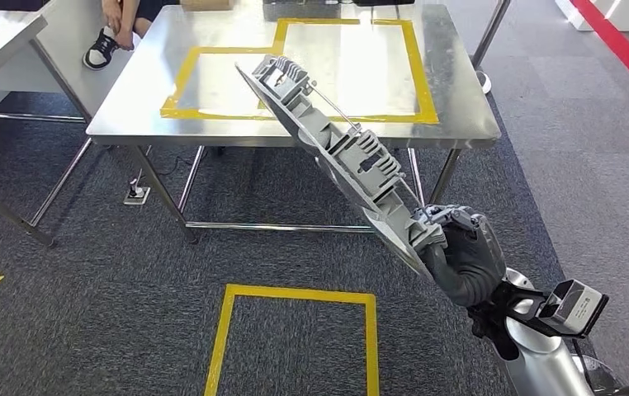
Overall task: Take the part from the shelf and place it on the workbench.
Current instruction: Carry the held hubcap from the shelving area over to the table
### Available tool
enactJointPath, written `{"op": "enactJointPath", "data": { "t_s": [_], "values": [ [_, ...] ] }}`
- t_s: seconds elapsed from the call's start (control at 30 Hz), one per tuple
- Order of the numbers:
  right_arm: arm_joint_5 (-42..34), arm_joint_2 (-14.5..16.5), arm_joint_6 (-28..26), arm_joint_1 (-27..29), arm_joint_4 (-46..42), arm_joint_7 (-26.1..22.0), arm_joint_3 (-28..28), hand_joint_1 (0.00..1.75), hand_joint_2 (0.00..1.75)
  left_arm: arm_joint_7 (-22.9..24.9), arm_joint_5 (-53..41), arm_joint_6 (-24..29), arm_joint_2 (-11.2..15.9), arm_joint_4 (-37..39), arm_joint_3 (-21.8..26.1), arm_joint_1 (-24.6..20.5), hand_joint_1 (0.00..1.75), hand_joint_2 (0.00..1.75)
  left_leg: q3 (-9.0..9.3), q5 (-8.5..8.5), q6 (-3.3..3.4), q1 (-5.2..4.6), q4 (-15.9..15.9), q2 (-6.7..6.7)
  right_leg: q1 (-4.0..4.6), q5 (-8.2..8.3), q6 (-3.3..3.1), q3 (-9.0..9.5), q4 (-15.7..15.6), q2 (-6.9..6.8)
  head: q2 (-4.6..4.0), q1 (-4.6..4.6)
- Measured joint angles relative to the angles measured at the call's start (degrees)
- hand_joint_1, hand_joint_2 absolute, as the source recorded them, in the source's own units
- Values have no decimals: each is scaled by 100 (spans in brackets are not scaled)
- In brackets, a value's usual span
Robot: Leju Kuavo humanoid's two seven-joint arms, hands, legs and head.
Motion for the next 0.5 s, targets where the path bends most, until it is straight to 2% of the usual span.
{"op": "enactJointPath", "data": {
  "t_s": [0.03,0.07,0.1,0.17,0.2,0.23,0.3,0.33,0.37,0.4,0.43,0.47,0.5],
  "values": [
    [-1,9,-1,25,-7,-5,1,175,175,0,0,1,4,2,-7,7,0,0,-108,-238,-4,2,-126,1,-3,-96,4,116,0,35,0,-1],
    [1,16,-1,48,-14,-7,1,175,175,0,0,3,9,4,-13,9,0,0,-164,-301,-4,3,-345,0,-5,-195,11,235,-1,67,0,-2],
    [2,26,-1,65,-19,-8,2,175,175,0,0,4,14,6,-17,11,0,0,-179,-109,-1,4,-648,-17,-7,-293,21,340,-4,95,0,-3],
    [2,51,2,87,-27,-10,-1,175,175,0,0,6,24,15,-27,23,0,0,-148,838,27,-4,-1242,-106,0,-481,60,515,-11,162,0,-4],
    [3,62,4,96,-39,-13,-10,175,175,2,0,7,25,16,-36,29,0,0,-102,1214,55,-17,-1419,-139,2,-555,91,574,-49,198,0,-2],
    [5,70,8,107,-57,-18,-27,175,175,2,0,7,26,16,-46,33,0,0,-43,1418,97,-29,-1512,-151,4,-569,130,637,-64,230,0,1],
    [22,76,11,141,-105,-38,-71,175,175,-4,-1,4,23,9,-64,28,0,0,140,1332,192,-30,-1586,-104,4,-457,205,647,58,240,0,8],
    [38,77,13,165,-123,-58,-90,175,175,-12,-1,2,25,9,-68,26,0,0,236,1282,240,-20,-1626,-80,8,-329,232,550,311,184,0,19],
    [54,78,13,188,-134,-75,-102,175,175,-20,-2,0,26,9,-70,24,0,0,334,1221,275,-11,-1651,-56,10,-249,252,360,644,110,0,35],
    [71,79,13,211,-142,-91,-110,175,175,-26,-2,-1,27,9,-72,25,0,0,421,1148,299,-6,-1669,-36,12,-253,271,112,1010,26,0,48],
    [83,80,13,232,-146,-107,-117,175,175,-30,-2,-1,29,9,-73,27,0,0,512,1067,315,-6,-1675,-11,12,-375,291,-150,1334,-40,0,60],
    [93,81,13,256,-149,-117,-123,175,175,-33,-2,-1,29,9,-73,28,0,0,604,982,320,-7,-1676,10,11,-619,308,-381,1535,-70,0,64],
    [105,84,14,285,-150,-129,-130,175,175,-37,-2,-2,28,9,-74,29,0,0,707,891,321,-7,-1677,29,11,-900,318,-556,1600,-83,0,64]
  ]
}}
